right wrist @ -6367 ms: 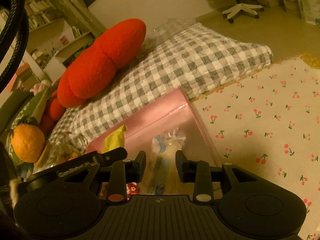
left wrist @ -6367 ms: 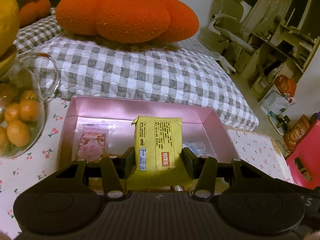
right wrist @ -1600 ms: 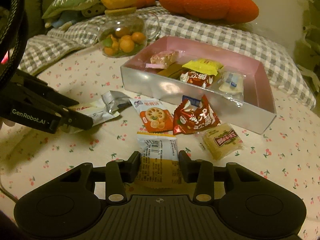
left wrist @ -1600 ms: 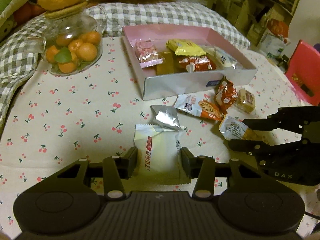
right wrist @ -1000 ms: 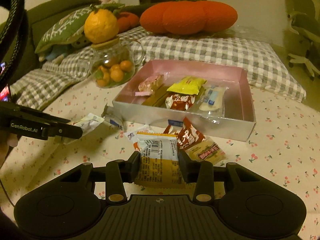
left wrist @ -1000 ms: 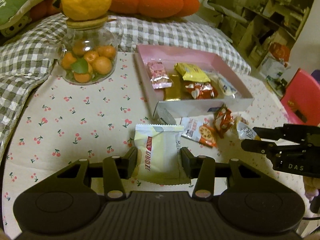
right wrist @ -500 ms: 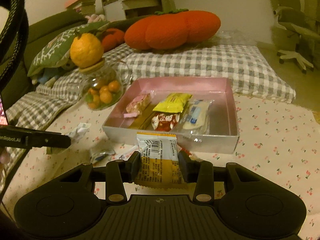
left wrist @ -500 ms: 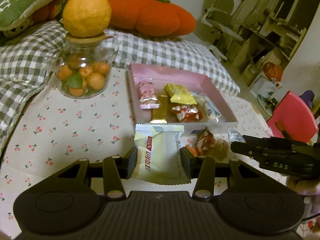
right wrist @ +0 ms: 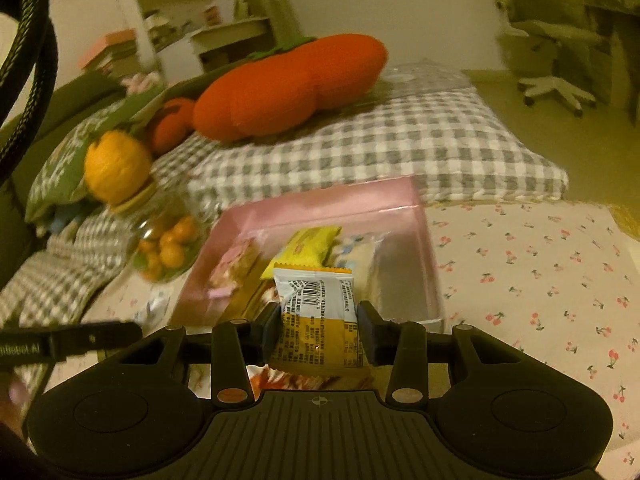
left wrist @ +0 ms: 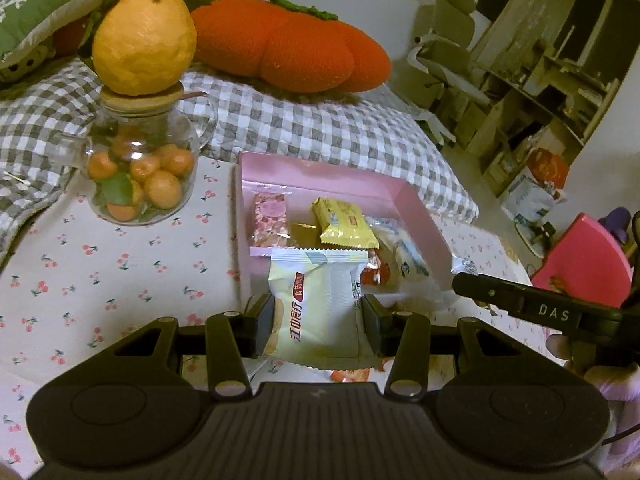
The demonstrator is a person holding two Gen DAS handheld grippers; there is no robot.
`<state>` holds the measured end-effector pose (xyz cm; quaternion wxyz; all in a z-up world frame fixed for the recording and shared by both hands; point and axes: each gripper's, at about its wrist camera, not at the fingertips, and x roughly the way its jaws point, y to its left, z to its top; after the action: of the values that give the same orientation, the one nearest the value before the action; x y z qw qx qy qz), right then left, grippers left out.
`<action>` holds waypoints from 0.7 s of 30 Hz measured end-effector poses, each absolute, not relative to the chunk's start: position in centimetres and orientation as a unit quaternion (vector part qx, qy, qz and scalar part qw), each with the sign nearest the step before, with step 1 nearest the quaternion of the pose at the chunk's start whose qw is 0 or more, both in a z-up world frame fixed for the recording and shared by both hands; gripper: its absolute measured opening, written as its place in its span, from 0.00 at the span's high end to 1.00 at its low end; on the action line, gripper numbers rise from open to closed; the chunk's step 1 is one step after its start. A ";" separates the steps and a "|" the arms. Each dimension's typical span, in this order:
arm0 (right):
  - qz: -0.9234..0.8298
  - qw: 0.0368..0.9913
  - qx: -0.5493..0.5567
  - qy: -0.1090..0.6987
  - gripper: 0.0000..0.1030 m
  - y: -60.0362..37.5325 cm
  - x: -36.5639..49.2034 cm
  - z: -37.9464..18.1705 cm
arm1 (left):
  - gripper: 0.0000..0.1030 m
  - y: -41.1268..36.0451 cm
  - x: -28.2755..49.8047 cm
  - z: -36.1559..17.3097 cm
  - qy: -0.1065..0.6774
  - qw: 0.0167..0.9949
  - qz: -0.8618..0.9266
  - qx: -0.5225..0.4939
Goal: Organize snacks
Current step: 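Lift the cream pack and yellow-label pack and carry both over the box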
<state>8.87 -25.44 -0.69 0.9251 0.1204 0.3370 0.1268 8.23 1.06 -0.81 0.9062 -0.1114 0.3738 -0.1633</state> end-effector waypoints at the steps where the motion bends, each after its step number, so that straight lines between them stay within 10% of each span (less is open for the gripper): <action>1: 0.122 0.925 0.128 0.337 0.62 -25.8 9.2 -0.7 | 0.58 0.8 8.6 -1.0 0.374 0.906 -0.162 -0.114; 21: 0.098 0.896 0.222 0.373 0.61 -28.7 14.9 -4.9 | 0.58 -4.7 17.4 -2.6 0.385 0.913 -0.124 -0.056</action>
<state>14.86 -28.75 -4.91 0.8957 0.2215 0.3729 0.0981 17.38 -4.67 -2.64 0.9128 -0.0563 0.3850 -0.1239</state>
